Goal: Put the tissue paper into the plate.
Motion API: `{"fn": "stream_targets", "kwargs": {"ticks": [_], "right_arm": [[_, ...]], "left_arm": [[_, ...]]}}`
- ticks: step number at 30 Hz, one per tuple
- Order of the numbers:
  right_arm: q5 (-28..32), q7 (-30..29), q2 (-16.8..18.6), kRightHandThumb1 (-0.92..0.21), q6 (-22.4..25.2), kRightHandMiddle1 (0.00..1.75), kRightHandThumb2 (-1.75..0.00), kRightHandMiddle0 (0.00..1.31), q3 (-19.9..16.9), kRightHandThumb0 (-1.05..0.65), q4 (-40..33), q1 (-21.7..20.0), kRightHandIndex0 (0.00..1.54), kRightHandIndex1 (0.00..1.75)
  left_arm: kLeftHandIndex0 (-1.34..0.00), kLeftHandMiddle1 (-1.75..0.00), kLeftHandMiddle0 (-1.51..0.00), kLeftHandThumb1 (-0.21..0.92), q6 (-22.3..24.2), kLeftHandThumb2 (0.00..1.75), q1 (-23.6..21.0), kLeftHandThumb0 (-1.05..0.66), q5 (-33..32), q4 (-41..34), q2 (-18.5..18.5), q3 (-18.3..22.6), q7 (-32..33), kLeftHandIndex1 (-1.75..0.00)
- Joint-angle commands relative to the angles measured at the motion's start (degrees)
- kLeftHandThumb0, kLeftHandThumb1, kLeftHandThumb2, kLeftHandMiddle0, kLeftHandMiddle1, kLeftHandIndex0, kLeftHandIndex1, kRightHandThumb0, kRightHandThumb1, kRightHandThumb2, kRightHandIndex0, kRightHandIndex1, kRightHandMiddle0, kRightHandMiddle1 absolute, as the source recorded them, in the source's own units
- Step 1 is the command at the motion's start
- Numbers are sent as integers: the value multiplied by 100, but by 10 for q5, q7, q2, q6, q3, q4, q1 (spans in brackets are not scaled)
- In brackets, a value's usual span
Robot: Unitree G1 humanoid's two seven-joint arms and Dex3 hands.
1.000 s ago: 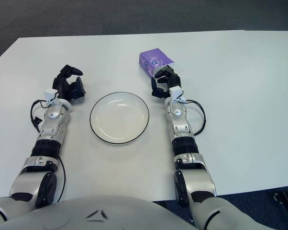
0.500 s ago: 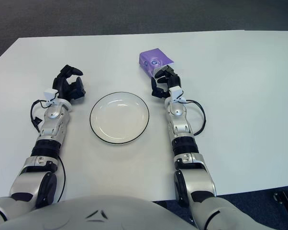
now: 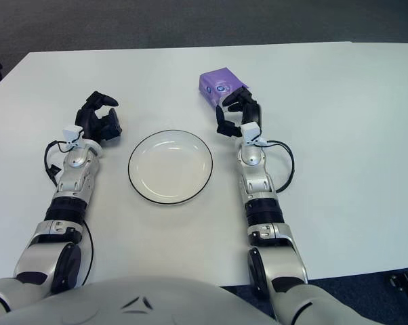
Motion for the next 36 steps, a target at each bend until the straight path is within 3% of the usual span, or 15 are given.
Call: {"fn": "stream_targets", "kwargs": {"ticks": [1,24,35,36], "right_arm": [[-30,-24,11,-44,14,175,-117,52,11,-44,-15,40,110,175],[-122,-85,-14,-47,47,175,-112,49,23,-43,-60,-11,104,175],[-225,-132,-57,-52,38,175,-106,45,52,-42,-34,-71,92,175],[-233,-135,-62,-41,35,171,-118,46,56,-27,-28,-77,84,175]], "left_arm": [[-57,-175,-127,37,-4,125,88,-46,4,45,-38,-7,9,-175],[-58,-175,-128,36,-5,126,90,-47,6,41,-37,-8,9,-175],[-58,-175,-128,36,-3,126,91,-47,8,40,-37,-8,12,-175],[-58,-175,-128,36,-3,126,91,-47,9,40,-37,-9,13,-175]]}}
